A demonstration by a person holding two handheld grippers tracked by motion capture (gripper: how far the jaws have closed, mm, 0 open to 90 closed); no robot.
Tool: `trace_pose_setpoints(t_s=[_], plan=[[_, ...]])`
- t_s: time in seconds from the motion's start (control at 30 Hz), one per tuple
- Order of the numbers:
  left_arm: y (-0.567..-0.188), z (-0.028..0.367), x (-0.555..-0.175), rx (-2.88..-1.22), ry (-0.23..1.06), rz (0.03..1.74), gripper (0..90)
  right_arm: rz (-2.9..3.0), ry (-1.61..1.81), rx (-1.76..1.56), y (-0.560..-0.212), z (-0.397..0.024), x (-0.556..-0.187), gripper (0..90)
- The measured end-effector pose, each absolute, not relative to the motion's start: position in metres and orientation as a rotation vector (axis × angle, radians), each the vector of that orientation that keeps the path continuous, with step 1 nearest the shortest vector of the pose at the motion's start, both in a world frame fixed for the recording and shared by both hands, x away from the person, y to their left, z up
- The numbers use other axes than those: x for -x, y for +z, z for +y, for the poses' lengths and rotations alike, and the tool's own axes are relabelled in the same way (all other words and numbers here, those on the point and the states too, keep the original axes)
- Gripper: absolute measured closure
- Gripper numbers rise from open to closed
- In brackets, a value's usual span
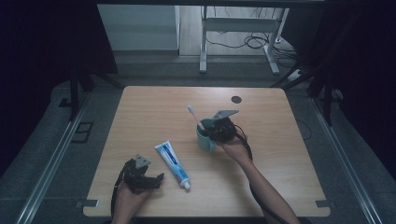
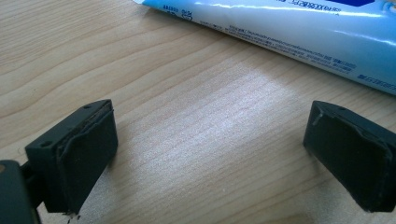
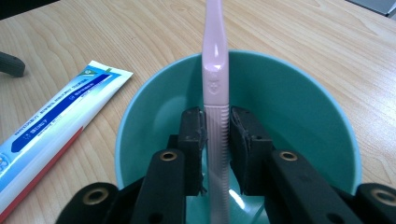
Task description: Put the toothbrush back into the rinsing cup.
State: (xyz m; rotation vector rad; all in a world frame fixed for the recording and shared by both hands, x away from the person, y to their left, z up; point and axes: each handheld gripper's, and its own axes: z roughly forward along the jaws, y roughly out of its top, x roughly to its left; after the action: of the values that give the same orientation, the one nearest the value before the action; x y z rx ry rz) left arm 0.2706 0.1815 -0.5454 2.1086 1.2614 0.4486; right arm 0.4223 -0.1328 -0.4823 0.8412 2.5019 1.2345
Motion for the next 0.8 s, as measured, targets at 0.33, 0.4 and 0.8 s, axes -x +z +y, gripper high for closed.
trace_pose_setpoints(t_s=[0.33, 0.4, 0.8], plan=[[-0.545, 0.182, -0.271, -2.109, 0.449, 1.261, 3.1, 2.496, 1.246, -0.833, -0.477, -0.135, -0.42, 68.6], [-0.545, 0.182, -0.271, -2.11, 0.449, 1.26, 3.1, 2.494, 1.249, -0.832, -0.475, -0.135, -0.419, 67.7], [-0.545, 0.182, -0.271, -2.113, 0.451, 1.255, 3.1, 2.482, 1.254, -0.806, -0.463, -0.137, -0.412, 53.0]])
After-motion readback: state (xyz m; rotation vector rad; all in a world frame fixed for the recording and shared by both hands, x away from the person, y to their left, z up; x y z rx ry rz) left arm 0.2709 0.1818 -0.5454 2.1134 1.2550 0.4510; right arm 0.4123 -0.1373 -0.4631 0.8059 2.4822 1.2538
